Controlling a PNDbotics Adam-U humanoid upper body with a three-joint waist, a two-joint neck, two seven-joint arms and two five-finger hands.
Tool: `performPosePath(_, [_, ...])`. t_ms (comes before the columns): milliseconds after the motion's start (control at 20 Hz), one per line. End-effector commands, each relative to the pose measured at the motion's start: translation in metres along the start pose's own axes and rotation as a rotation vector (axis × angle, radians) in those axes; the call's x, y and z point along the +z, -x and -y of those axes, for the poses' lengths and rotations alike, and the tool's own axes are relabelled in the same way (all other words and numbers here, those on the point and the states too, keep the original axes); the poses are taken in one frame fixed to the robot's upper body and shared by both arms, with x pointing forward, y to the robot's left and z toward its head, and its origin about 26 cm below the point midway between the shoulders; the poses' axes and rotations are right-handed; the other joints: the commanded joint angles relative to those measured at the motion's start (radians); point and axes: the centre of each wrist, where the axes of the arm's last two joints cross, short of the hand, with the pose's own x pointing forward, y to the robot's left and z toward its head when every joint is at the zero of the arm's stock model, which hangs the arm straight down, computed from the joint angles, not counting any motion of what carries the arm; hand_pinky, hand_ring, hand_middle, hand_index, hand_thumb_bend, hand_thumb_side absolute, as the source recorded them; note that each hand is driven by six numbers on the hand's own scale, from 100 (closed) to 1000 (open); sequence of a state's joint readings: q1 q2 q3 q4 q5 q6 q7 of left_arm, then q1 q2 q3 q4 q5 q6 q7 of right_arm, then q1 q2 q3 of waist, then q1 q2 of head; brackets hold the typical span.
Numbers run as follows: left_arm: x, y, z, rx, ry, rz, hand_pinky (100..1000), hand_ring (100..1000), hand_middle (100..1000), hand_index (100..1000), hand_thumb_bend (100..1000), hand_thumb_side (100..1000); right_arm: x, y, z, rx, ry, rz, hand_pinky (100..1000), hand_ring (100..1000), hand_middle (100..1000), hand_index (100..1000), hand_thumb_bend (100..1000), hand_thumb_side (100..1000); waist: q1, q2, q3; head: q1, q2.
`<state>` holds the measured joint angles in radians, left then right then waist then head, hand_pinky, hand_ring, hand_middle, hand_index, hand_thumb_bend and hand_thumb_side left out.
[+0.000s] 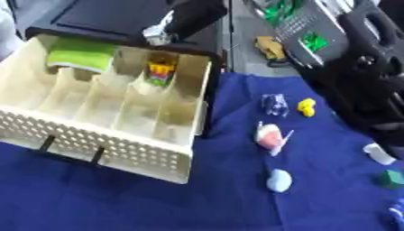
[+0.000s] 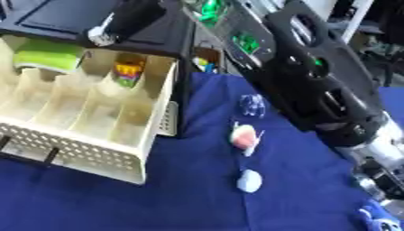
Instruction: Pick up objects from table and place into drawer.
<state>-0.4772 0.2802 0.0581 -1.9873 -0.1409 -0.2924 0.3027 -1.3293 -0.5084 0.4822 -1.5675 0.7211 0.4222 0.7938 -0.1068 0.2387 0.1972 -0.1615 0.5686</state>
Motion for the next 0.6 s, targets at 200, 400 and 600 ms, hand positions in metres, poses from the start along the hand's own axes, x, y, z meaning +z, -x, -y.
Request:
performPosePath(200, [-0.007,-0.005,-0.001,0.004,-0.004,0.030,345,485,541,742,136,1000,0.028,0.016,0.025,-0.087,0.088,-0.083,649,811,656,830,595,801,0.014,-0.017,-0.010,0.007,-0.013])
performPosePath(400, [-0.007,-0.004,-0.002,-0.002,-0.010,0.032,346,485,541,741,135,1000,0.050,0.033,0.029,-0.102,0.178,-0.113,635,796,633,807,596,812,0.017,-0.013,-0.023,0.019,-0.016])
performPosePath(600, [-0.007,-0.004,-0.004,-0.010,-0.017,0.034,345,485,541,741,137,1000,0.082,0.051,0.028,-0.118,0.262,-0.147,624,785,623,797,545,798,0.024,-0.008,-0.036,0.029,-0.018])
